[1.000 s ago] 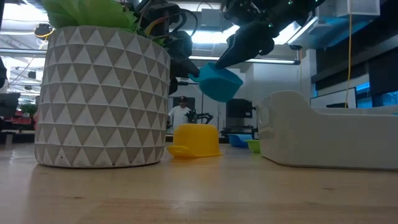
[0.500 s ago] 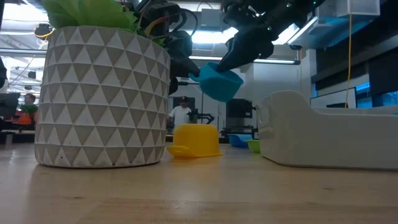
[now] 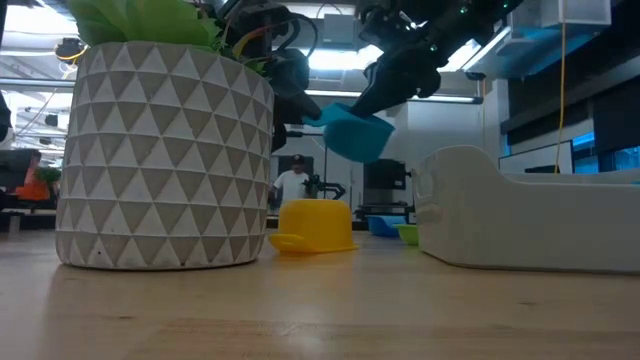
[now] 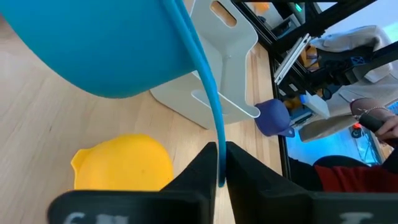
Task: Nest measuring cups in basket
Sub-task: Put the light blue measuring cup into the grey bin
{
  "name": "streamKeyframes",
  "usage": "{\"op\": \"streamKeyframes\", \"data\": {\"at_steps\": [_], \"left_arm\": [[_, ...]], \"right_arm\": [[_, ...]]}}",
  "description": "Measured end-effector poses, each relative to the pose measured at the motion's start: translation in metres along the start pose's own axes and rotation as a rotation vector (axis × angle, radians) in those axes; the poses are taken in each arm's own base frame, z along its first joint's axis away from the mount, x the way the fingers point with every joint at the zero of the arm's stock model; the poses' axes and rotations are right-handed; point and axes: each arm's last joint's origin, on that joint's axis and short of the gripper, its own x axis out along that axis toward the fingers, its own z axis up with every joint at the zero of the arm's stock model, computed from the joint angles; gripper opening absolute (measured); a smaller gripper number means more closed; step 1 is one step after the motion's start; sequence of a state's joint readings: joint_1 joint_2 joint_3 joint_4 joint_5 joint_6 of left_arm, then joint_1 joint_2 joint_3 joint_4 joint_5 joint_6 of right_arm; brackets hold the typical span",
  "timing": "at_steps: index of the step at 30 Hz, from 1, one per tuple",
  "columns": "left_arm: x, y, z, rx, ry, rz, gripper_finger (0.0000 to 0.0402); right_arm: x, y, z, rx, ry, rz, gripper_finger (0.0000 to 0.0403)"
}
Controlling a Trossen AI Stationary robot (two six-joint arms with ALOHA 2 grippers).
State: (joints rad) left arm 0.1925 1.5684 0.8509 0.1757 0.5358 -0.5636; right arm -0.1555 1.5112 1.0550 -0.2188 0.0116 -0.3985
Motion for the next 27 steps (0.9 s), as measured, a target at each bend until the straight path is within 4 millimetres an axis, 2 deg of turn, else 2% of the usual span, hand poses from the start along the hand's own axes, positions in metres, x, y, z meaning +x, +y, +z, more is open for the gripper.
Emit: {"op": "streamKeyframes", "data": {"at_steps": [5,13,21,27], "left_arm": [[0.0,0.0,0.0,0.002,-0.008,0.014,0.0063],[0.0,0.002,0.001,0.11,-0.036,0.069,0.0111],[0.0,0.002,0.002,0.181,-0.048,0.077,0.0113],[0.0,0.004,0.001,0.178,-0.053,0.119,0.0112]], "right_arm": [[0.0,0.0,0.0,0.0,-0.005,0.0,0.0011],[-0.002,0.0,-0.001,0.002,0.01,0.002,0.0011],[-0.036,-0.009,0.015,0.076,0.143,-0.021,0.0011],[-0.068,-0.006,0.033,0.159,0.272,0.042,0.0011]]}}
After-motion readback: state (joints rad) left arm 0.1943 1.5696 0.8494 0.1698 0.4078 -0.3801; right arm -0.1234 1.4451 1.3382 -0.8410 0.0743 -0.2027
